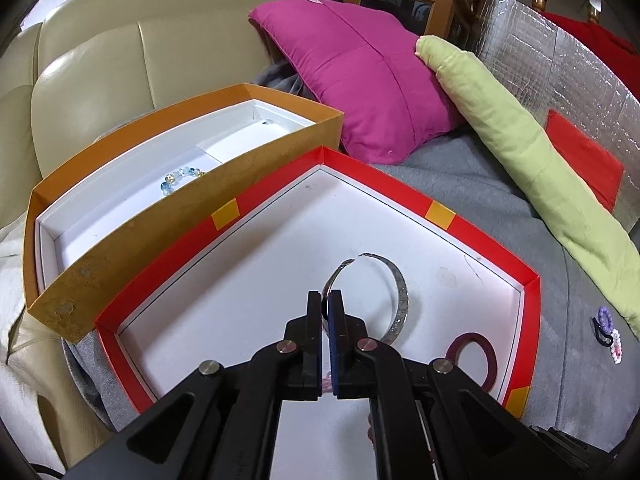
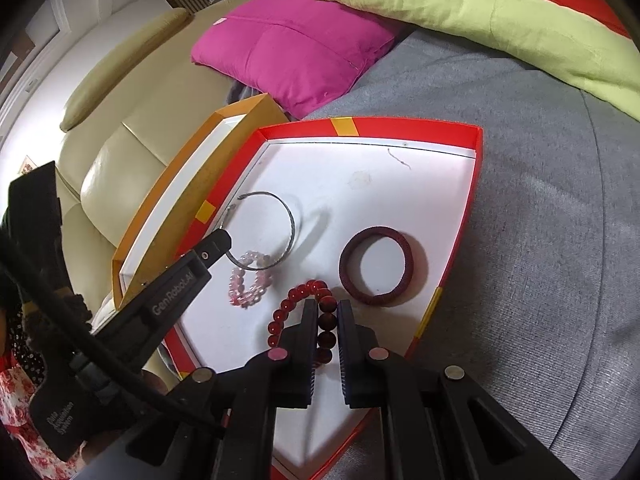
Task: Organize jewelry
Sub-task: 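Lower and release the red bracelet with the right tool while the left tool releases the silver bangle, then move both open tools back toward the bracelets on the bed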
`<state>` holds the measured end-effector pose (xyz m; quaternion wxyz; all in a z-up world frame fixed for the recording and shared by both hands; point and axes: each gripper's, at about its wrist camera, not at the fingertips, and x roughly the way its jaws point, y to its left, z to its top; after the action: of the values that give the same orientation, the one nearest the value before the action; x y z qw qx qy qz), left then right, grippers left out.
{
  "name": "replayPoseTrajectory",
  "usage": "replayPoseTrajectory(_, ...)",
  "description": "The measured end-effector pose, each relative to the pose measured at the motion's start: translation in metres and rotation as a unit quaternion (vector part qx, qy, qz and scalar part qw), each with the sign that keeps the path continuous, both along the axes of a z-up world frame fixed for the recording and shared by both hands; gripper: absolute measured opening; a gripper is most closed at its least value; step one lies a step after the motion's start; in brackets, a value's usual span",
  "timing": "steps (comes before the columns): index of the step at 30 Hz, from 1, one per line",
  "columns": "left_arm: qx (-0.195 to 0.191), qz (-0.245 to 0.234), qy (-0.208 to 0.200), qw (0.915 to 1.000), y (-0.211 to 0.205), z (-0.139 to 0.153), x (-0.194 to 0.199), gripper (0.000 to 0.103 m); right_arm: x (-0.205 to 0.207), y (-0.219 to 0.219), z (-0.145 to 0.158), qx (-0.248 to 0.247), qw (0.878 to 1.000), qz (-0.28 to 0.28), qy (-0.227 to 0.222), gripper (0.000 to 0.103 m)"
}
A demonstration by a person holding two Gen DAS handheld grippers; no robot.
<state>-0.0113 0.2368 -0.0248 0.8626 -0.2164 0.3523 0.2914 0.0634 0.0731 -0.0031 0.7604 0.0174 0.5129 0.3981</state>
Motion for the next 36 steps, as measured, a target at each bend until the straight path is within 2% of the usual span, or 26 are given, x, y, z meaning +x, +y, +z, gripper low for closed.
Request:
replayPoseTrajectory(5, 0.002, 0.010, -0.010, 0.9999, 0.001, 0.003, -0.005, 0.005, 0.001, -0.002, 0.002, 0.002, 1.000, -0.005, 0.002, 0.013)
replayPoseTrajectory(8, 0.007, 0.024, -0.019, 0.9995, 0.003, 0.006, -0.010, 0.030, 0.002, -0.007, 0.008, 0.008, 1.000, -0.014, -0.002, 0.013)
replayPoseTrajectory(9, 0.012, 0.031, -0.026, 0.9991, 0.003, 0.009, -0.013, 0.044, 0.003, -0.011, 0.011, 0.013, 1.000, -0.018, -0.004, 0.013)
replayPoseTrajectory(10, 0.021, 0.042, -0.036, 0.9983, 0.002, 0.013, -0.017, 0.054, 0.003, -0.016, 0.015, 0.018, 1.000, -0.023, -0.008, 0.013)
replayPoseTrajectory(12, 0.046, 0.057, -0.057, 0.9957, -0.002, 0.021, -0.024, 0.058, 0.003, -0.027, 0.022, 0.022, 0.999, -0.033, -0.018, 0.013)
replayPoseTrajectory(14, 0.059, 0.056, -0.067, 0.9944, -0.008, 0.025, -0.026, 0.065, 0.005, -0.043, 0.028, 0.024, 0.998, -0.047, -0.027, 0.020)
replayPoseTrajectory(17, 0.071, 0.043, -0.068, 0.9943, -0.018, 0.029, -0.024, 0.066, 0.007, -0.073, 0.031, 0.021, 0.997, -0.070, -0.039, 0.035)
replayPoseTrajectory(19, 0.077, 0.035, -0.068, 0.9941, -0.025, 0.032, -0.021, 0.072, 0.009, -0.101, 0.031, 0.013, 0.994, -0.093, -0.050, 0.056)
replayPoseTrajectory(20, 0.080, 0.032, -0.069, 0.9939, -0.029, 0.034, -0.020, 0.073, 0.010, -0.116, 0.030, 0.010, 0.993, -0.105, -0.056, 0.058)
replayPoseTrajectory(24, 0.095, 0.014, -0.079, 0.9923, -0.052, 0.040, -0.012, 0.077, 0.020, -0.174, 0.027, -0.009, 0.985, -0.157, -0.063, 0.060)
replayPoseTrajectory(26, 0.103, -0.001, -0.080, 0.9914, -0.066, 0.043, -0.007, 0.078, 0.027, -0.207, 0.024, -0.015, 0.979, -0.193, -0.059, 0.065)
replayPoseTrajectory(27, 0.106, -0.007, -0.080, 0.9911, -0.072, 0.043, -0.004, 0.078, 0.030, -0.219, 0.021, -0.017, 0.976, -0.210, -0.055, 0.069)
replayPoseTrajectory(30, 0.121, -0.050, -0.081, 0.9880, -0.102, 0.045, 0.007, 0.078, 0.041, -0.252, 0.013, -0.006, 0.965, -0.260, -0.024, 0.069)
replayPoseTrajectory(33, 0.133, -0.111, -0.070, 0.9824, -0.132, 0.043, 0.020, 0.079, 0.047, -0.264, 0.004, 0.018, 0.959, -0.283, 0.008, 0.069)
replayPoseTrajectory(36, 0.137, -0.171, -0.048, 0.9744, -0.156, 0.037, 0.033, 0.079, 0.048, -0.251, 0.000, 0.021, 0.963, -0.268, 0.016, 0.069)
